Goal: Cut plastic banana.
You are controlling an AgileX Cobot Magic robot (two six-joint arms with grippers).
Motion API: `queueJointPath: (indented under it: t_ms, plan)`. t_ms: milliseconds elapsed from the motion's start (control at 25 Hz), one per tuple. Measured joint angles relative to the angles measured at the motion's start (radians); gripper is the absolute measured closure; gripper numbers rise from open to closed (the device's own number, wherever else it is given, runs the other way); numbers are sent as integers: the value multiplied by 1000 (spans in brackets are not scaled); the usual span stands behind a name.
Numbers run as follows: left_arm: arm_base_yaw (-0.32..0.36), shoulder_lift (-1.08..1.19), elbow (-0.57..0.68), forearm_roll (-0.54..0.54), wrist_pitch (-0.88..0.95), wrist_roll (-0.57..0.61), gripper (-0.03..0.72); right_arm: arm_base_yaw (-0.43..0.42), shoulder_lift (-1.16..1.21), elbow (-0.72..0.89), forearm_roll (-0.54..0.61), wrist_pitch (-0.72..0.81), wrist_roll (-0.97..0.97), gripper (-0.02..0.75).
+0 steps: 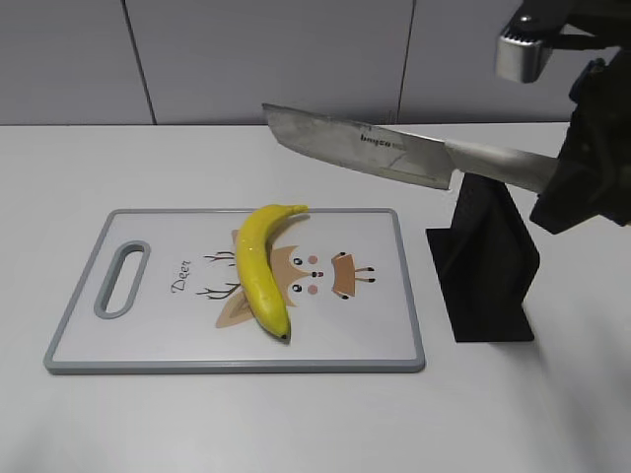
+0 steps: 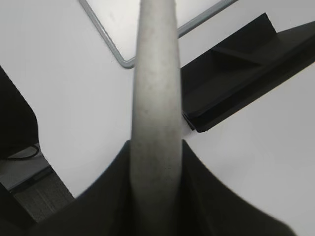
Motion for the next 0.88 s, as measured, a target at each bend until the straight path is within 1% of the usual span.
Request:
queueJointPath:
  t_ms: [160, 360, 440, 600, 720, 880]
  plan:
    - [-48, 196, -91, -19, -10, 137, 99, 0, 74, -59, 0, 14, -72, 559]
    - [-52, 438, -249, -113, 0, 347, 99, 0, 184, -160, 0, 34, -196, 559]
    - [-52, 530, -335, -158, 31, 455, 99, 0, 233, -203, 0, 46, -256, 559]
    - [-53, 702, -492, -204, 104, 623, 99, 0, 327, -281, 24, 52, -372, 559]
    - [-54, 813, -583, -260, 142, 728, 99, 0, 383, -337, 51, 53, -416, 559]
    - [-75, 938, -671, -296, 159, 817, 119, 0, 435, -394, 93, 55, -460, 559]
